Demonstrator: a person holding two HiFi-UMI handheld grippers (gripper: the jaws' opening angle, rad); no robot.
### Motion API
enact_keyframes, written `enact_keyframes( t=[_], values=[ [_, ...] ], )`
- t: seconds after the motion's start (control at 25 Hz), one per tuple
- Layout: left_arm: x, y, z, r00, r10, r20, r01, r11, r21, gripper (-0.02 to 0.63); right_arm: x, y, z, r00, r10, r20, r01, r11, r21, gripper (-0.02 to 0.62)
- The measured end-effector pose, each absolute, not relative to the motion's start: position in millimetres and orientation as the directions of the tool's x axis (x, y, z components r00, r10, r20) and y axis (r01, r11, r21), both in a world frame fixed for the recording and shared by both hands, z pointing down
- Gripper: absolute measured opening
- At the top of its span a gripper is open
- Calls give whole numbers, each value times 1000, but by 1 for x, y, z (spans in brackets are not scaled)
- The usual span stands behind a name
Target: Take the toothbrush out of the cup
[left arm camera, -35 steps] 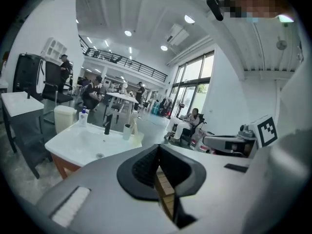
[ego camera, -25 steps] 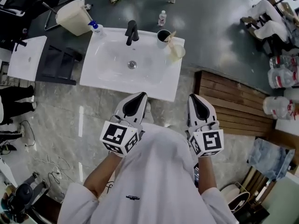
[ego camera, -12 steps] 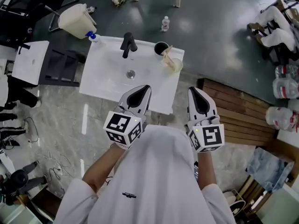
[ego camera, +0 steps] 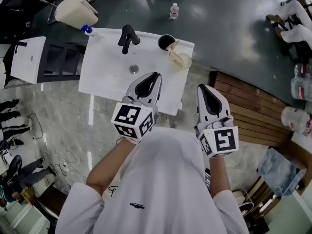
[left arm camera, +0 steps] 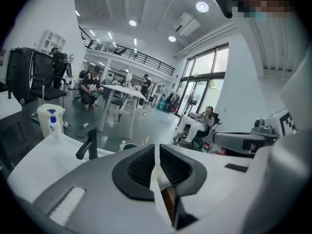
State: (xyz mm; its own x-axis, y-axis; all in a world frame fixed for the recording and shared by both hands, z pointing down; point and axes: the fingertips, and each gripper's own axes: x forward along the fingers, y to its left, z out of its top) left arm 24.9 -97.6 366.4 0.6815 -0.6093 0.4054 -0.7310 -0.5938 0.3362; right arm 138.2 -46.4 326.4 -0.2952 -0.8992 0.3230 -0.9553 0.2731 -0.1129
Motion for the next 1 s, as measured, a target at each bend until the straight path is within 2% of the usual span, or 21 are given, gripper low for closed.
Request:
enact_keyframes(
  t=[0.44, 1.0],
  values=[
    [44, -141, 418, 662, -597, 453, -749, -550, 369, 87, 145, -77, 363, -312, -874, 373, -950, 285, -127, 8],
    [64, -162, 464, 661, -558, 503, -750, -526, 402, 104, 159, -91, 389, -297, -860, 415, -955, 260, -145, 8]
  ],
)
